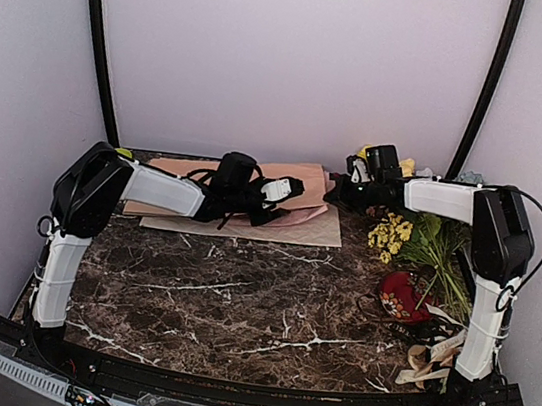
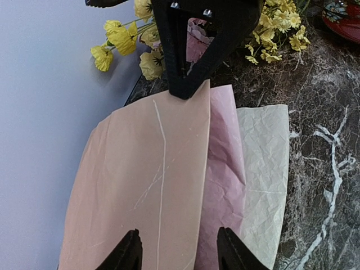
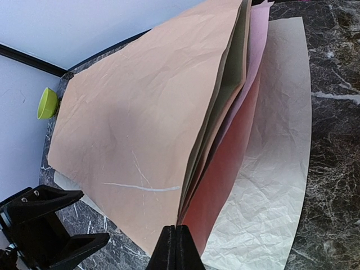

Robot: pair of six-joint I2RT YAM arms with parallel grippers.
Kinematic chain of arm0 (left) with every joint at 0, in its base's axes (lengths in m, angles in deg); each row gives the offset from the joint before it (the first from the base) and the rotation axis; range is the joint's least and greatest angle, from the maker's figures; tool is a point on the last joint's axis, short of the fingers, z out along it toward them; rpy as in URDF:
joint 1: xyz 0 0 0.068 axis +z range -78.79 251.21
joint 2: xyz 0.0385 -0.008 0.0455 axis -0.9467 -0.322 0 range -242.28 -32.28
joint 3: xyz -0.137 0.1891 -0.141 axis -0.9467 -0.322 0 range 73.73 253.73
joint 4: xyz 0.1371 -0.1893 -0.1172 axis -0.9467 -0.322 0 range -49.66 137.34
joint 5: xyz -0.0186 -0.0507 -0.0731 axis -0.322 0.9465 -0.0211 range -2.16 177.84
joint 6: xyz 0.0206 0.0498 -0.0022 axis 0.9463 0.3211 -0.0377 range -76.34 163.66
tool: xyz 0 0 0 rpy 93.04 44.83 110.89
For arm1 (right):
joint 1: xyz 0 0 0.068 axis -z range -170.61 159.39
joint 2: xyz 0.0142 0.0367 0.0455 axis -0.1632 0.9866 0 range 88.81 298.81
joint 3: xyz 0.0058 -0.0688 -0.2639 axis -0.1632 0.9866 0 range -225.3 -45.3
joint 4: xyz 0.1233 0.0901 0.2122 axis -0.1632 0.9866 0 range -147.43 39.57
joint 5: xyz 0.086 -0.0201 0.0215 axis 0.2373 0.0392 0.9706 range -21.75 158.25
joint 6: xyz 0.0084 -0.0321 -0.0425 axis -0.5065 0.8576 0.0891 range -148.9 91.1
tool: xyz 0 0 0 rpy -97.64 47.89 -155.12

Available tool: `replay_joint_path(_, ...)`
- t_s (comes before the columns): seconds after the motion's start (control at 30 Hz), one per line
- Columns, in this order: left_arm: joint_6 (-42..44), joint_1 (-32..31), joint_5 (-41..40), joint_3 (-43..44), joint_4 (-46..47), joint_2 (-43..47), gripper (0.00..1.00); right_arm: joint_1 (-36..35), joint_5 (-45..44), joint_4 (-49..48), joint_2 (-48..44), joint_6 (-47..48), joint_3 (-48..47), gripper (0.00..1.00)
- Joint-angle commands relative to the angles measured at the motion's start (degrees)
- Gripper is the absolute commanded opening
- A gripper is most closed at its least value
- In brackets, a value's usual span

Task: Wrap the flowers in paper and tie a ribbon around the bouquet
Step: Pick up the folded wrapping paper from the folded wrapping paper, then pass from the right arm to the left

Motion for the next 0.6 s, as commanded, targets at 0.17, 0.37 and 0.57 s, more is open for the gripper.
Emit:
replay_joint_path(0.17, 1.22, -1.16, -4.38, 2.65, 4.23, -1.15, 0.39, -1.06, -0.26, -0.13, -2.32, 0.49, 0.41, 0.0)
replay_joint_path(0.37, 2.35, -1.69, 0.96, 3.88, -0.16, -1.63, 0.5, -1.06, -0.39, 0.21, -2.64, 0.52, 0.24, 0.0)
replay_joint_path(0.57, 2.99, -2.17, -3.9, 5.77, 2.96, -3.37, 0.49, -1.28, -0.52, 0.7, -3.32, 0.92, 0.53, 0.0)
